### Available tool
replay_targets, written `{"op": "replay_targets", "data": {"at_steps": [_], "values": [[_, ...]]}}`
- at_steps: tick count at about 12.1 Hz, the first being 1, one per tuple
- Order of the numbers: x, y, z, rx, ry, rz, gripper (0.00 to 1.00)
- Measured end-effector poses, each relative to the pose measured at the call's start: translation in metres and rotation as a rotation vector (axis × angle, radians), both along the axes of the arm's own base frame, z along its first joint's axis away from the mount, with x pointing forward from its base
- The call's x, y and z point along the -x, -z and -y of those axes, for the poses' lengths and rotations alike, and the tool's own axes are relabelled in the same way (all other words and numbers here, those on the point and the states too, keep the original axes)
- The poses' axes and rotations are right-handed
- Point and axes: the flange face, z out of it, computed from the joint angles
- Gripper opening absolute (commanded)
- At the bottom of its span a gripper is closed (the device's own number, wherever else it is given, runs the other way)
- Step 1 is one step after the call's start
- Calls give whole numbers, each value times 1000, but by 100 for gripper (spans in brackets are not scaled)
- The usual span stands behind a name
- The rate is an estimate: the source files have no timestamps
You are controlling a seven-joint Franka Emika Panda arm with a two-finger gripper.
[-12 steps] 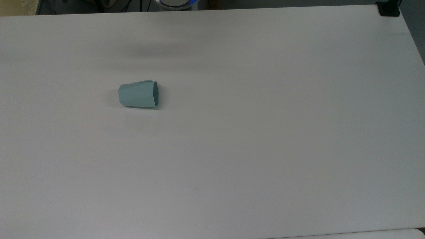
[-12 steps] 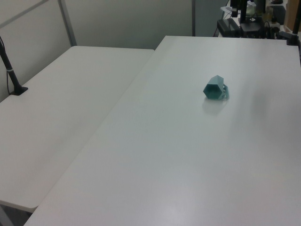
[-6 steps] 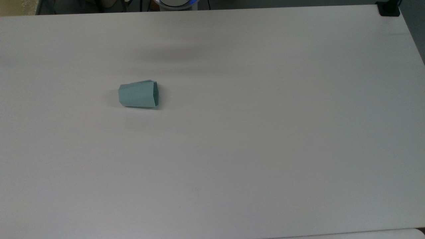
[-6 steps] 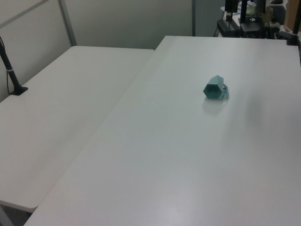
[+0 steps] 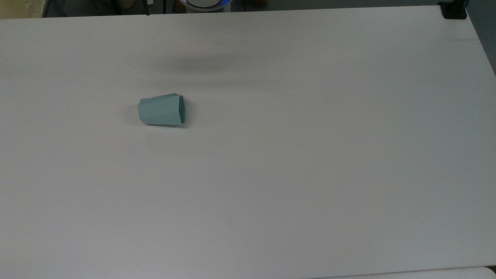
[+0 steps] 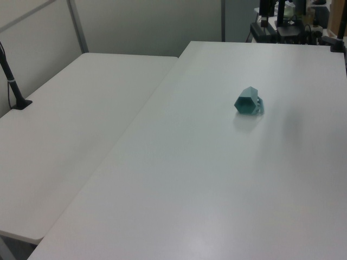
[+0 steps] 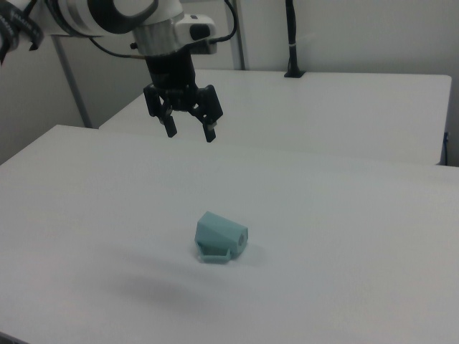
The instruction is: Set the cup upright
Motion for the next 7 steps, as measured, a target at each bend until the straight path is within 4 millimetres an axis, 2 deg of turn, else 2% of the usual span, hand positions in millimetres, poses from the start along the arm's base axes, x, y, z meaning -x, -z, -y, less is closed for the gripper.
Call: {"op": "replay_targets", "data": {"at_steps": [3,4,7], "values": [[0,4,-37,96,8,12,100],[1,6,-57,150,3,21,100],[7,33,-116,328,-8,39,100]]}}
